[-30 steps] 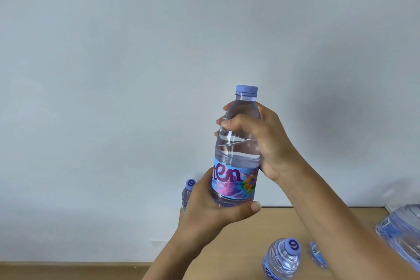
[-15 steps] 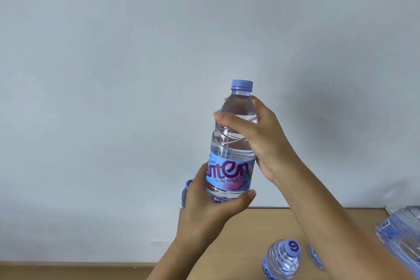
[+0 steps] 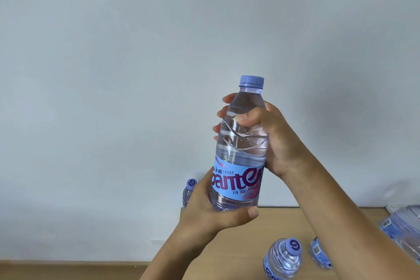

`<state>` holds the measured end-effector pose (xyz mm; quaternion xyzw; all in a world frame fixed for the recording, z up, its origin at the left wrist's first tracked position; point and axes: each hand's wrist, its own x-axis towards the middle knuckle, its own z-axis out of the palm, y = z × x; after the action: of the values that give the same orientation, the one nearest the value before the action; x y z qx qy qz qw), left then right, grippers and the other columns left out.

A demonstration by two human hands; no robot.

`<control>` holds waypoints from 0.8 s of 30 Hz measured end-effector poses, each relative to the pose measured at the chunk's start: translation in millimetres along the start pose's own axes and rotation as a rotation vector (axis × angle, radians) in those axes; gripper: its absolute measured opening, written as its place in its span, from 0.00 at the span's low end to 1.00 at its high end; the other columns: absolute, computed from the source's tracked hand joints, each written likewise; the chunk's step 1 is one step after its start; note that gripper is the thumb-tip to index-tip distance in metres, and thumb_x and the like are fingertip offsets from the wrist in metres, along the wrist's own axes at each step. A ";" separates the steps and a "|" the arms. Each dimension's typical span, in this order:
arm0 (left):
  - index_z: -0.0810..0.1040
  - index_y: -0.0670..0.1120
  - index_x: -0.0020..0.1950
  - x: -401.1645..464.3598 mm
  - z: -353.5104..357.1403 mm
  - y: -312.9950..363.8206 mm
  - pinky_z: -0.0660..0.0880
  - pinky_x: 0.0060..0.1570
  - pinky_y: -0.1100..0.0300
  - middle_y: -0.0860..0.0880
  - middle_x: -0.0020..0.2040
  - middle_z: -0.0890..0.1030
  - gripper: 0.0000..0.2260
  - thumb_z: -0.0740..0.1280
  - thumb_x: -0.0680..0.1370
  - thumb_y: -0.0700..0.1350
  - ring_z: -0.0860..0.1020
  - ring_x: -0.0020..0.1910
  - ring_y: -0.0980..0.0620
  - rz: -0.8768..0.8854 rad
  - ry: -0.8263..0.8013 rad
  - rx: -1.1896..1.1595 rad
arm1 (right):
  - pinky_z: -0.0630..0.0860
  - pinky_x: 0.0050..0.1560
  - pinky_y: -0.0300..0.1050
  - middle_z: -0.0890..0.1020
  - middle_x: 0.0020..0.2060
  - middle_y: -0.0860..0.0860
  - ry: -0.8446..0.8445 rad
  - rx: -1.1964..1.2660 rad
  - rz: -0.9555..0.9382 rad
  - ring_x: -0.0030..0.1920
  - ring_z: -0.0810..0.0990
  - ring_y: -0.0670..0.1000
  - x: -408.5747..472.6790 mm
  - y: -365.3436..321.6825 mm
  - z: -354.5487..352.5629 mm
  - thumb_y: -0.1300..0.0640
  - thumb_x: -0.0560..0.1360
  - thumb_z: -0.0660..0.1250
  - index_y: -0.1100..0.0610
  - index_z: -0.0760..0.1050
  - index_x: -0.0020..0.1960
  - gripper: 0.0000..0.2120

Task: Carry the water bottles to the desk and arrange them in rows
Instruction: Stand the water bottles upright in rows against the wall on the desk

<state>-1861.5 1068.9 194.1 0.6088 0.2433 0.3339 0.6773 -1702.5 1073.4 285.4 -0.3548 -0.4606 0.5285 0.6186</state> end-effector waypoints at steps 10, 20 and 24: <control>0.76 0.55 0.58 -4.8 7.8 -5.2 0.81 0.43 0.61 0.55 0.49 0.84 0.30 0.81 0.59 0.54 0.84 0.46 0.54 0.081 0.281 0.244 | 0.81 0.44 0.46 0.83 0.43 0.49 0.233 -0.248 -0.087 0.45 0.85 0.52 -5.0 7.7 10.4 0.54 0.63 0.78 0.51 0.79 0.46 0.13; 0.77 0.52 0.59 -1.8 -1.3 3.5 0.80 0.45 0.61 0.50 0.50 0.85 0.31 0.82 0.58 0.49 0.84 0.48 0.50 0.017 0.115 0.146 | 0.81 0.45 0.48 0.81 0.40 0.55 0.175 -0.146 -0.094 0.43 0.83 0.56 -2.0 2.3 8.3 0.62 0.63 0.71 0.53 0.79 0.42 0.09; 0.78 0.48 0.57 1.0 -4.3 2.8 0.79 0.43 0.62 0.48 0.48 0.85 0.28 0.81 0.59 0.47 0.84 0.46 0.51 -0.013 0.052 0.089 | 0.81 0.46 0.47 0.82 0.41 0.54 0.122 -0.120 -0.074 0.44 0.83 0.55 -0.7 1.5 3.7 0.63 0.64 0.71 0.53 0.80 0.43 0.09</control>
<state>-1864.4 1072.6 196.4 0.6277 0.2794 0.3342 0.6452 -1706.5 1072.9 285.0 -0.4053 -0.4657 0.4544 0.6422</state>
